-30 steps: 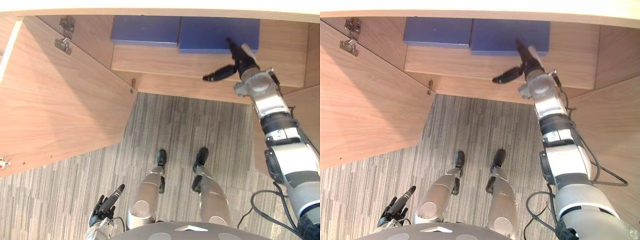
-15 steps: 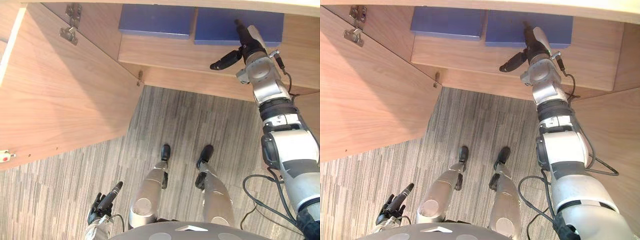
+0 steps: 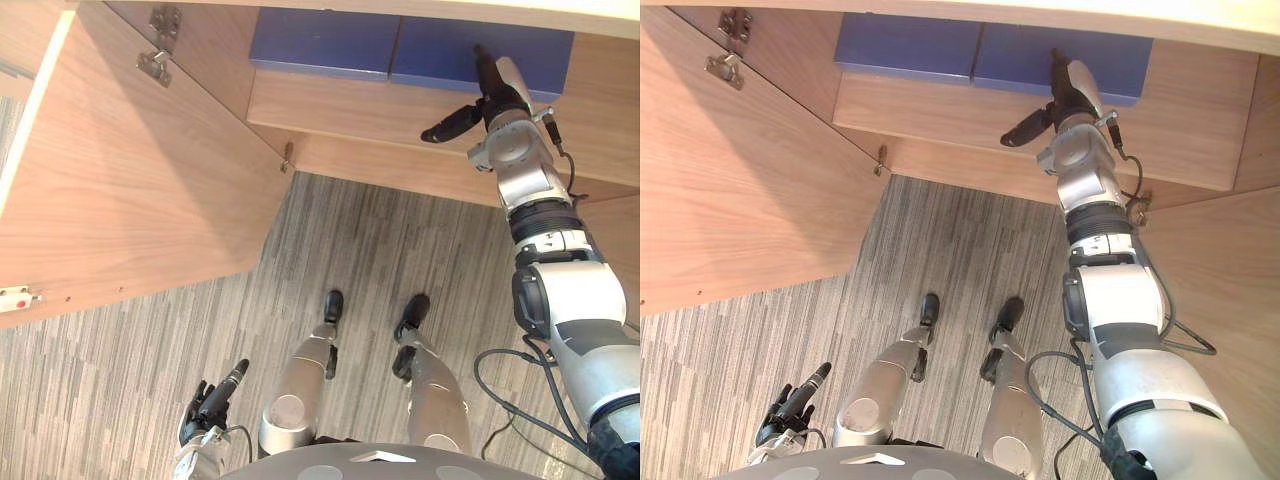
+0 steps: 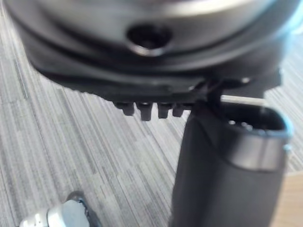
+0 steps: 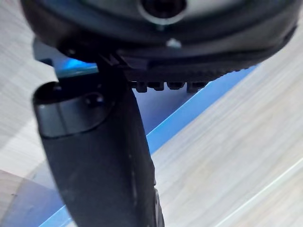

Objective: Walk over to the cabinet, pick up the folder, carry it to the office cabinet, place the folder inside the office cabinet, then close the office cabinet door

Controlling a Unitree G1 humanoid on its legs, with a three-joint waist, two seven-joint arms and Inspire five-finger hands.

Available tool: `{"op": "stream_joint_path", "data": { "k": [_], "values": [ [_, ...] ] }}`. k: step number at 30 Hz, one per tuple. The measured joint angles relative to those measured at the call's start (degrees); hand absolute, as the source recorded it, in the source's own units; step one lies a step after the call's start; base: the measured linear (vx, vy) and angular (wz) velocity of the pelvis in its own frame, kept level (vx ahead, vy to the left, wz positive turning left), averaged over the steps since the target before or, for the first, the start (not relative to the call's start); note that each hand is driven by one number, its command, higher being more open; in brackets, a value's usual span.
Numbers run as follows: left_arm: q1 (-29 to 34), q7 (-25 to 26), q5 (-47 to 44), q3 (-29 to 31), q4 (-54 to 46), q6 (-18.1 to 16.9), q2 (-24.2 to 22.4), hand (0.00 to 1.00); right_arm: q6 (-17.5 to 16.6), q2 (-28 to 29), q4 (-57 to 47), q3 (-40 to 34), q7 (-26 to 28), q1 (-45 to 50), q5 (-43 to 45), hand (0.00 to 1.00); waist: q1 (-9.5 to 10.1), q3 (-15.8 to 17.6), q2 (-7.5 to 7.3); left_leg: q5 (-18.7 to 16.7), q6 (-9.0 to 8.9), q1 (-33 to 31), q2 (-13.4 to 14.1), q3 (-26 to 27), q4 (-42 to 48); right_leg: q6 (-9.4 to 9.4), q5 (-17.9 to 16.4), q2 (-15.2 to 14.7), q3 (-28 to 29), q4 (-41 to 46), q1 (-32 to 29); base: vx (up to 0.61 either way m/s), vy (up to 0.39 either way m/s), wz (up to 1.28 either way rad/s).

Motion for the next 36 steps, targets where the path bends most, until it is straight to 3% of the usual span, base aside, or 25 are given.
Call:
{"op": "stream_joint_path", "data": {
  "k": [8, 14, 16, 21, 28, 32, 36],
  "values": [
    [0.0, 2.3, 0.1, -1.4, -0.5, 0.0, -1.7, 1.0, 6.5, -0.2, -4.6, -10.3, -11.5, 0.9, -5.2, 1.0, -0.33, -0.2, -0.08, 0.6, 0.25, 2.1, -0.6, -0.1, 0.0, 0.12, -0.1, -0.7, -0.1, 1.0, 1.7, -0.01, 0.007, 0.01],
    [0.0, 4.5, 0.1, -1.8, 0.8, 0.0, -1.9, 1.0, 8.6, 0.6, -10.7, -8.5, -15.8, 6.7, -11.3, 1.0, -0.57, -2.8, -0.76, 1.0, 0.21, 3.7, -0.4, 0.4, -0.1, 0.12, -0.1, -0.5, 0.2, 0.8, 3.1, -0.04, -0.013, -0.03],
    [0.0, 5.0, 0.1, -1.8, 1.9, 0.0, -1.9, 1.0, 8.8, 2.4, -11.6, -5.9, -16.2, 9.8, -14.4, 1.0, -1.18, -4.1, -1.64, 0.9, 0.18, 4.7, -0.2, 0.7, -0.2, 0.12, -0.1, -0.3, 0.4, 0.5, 4.1, 0.0, -0.005, -0.05],
    [0.1, 5.1, 0.2, -3.1, 2.6, 0.2, -1.8, 1.0, 8.0, 6.3, -11.9, 1.7, -16.1, 20.4, -20.6, 1.0, -1.78, -6.8, -5.05, 0.0, -0.6, 8.6, 0.6, 1.4, 0.0, 0.26, 0.1, 0.9, 0.8, -1.4, 8.6, -0.01, -0.007, -0.09],
    [2.5, 4.2, 0.0, -6.9, 1.0, 0.3, -0.4, 1.0, 4.4, 11.2, -5.7, 6.9, -14.0, 31.4, -23.9, 1.0, -2.01, -10.2, -5.92, -1.3, 0.1, 11.5, 0.4, 2.2, 0.9, 1.11, 2.3, 1.7, 2.3, -5.9, 13.4, -0.01, 0.039, -0.08],
    [4.1, 3.7, 0.1, -9.9, -0.3, 0.7, 1.3, 1.0, 3.4, 15.3, 1.1, 6.9, -11.8, 35.8, -23.3, 1.0, -3.34, -11.8, -6.92, -1.3, 0.38, 13.0, -0.1, 2.6, 0.0, 1.57, 4.3, 1.9, 2.6, -9.7, 16.1, 0.0, 0.059, -0.05],
    [4.4, 3.3, 0.6, -11.5, -0.8, 1.7, 2.3, 1.0, 2.3, 19.8, 4.9, 4.8, -11.7, 41.1, -15.4, 1.0, -3.59, -14.2, -7.74, -1.4, 0.76, 15.6, -0.5, 4.7, -1.6, 2.15, 6.0, 2.0, 4.8, -12.5, 18.0, 0.03, 0.057, -0.27]
  ]
}}
